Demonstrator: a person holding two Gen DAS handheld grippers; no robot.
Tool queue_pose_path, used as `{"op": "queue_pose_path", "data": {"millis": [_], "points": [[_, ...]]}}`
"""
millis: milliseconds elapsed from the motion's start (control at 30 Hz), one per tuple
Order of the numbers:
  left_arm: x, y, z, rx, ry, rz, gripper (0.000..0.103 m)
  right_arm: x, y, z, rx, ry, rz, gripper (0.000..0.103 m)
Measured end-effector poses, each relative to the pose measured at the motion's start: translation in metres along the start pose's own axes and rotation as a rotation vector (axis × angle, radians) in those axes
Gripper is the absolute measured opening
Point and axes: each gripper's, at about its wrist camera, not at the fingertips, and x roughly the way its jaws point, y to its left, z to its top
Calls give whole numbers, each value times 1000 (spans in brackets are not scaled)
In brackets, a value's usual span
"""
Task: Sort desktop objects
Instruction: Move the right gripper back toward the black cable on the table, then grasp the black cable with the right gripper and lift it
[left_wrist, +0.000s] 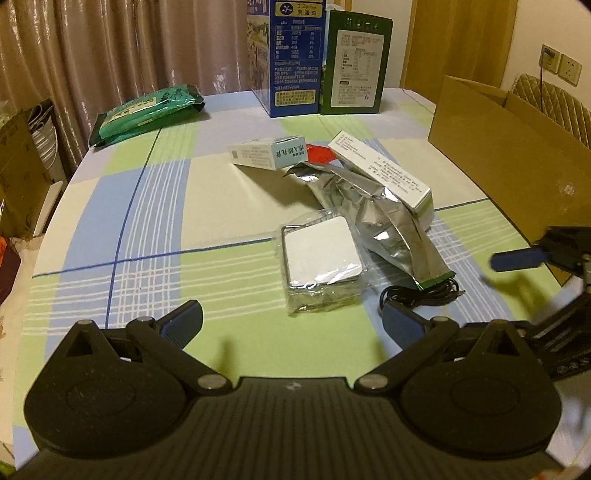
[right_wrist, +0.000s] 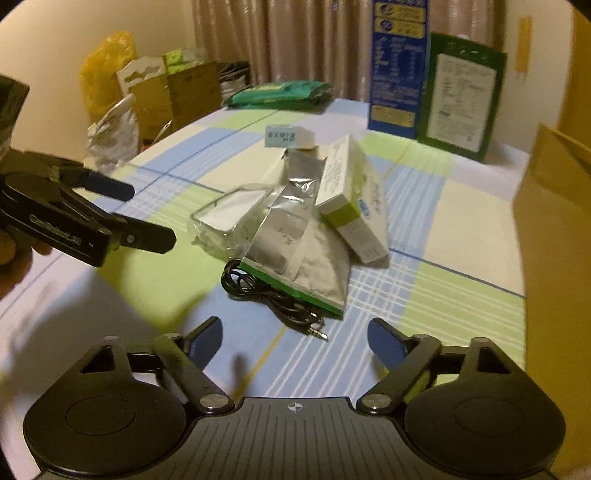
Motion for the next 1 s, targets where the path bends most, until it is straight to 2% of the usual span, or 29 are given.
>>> {"op": "queue_pose_path", "data": {"millis": [167, 333, 433, 500, 567, 800, 1000], "points": [[7, 3, 2, 6, 10, 4, 102, 21, -6, 4, -12, 25, 10, 66], [9, 0, 3, 21, 11, 3, 102, 27, -5, 5, -1, 8, -5, 63], [10, -2, 3, 26, 12, 1, 102, 28, -4, 7, 24, -3, -47, 50], [11, -2, 2, 27, 17, 4, 102, 26, -5, 7, 45, -3, -65, 37], [12, -2, 1, 28, 22, 6, 102, 23, -7, 7, 51, 1, -82, 32], [13, -3, 0, 33, 25, -1, 102, 6, -10, -4, 107, 29, -122, 25], [15, -5, 1, 29, 24, -11, 102, -22, -10, -26, 202, 37, -151, 24]]}}
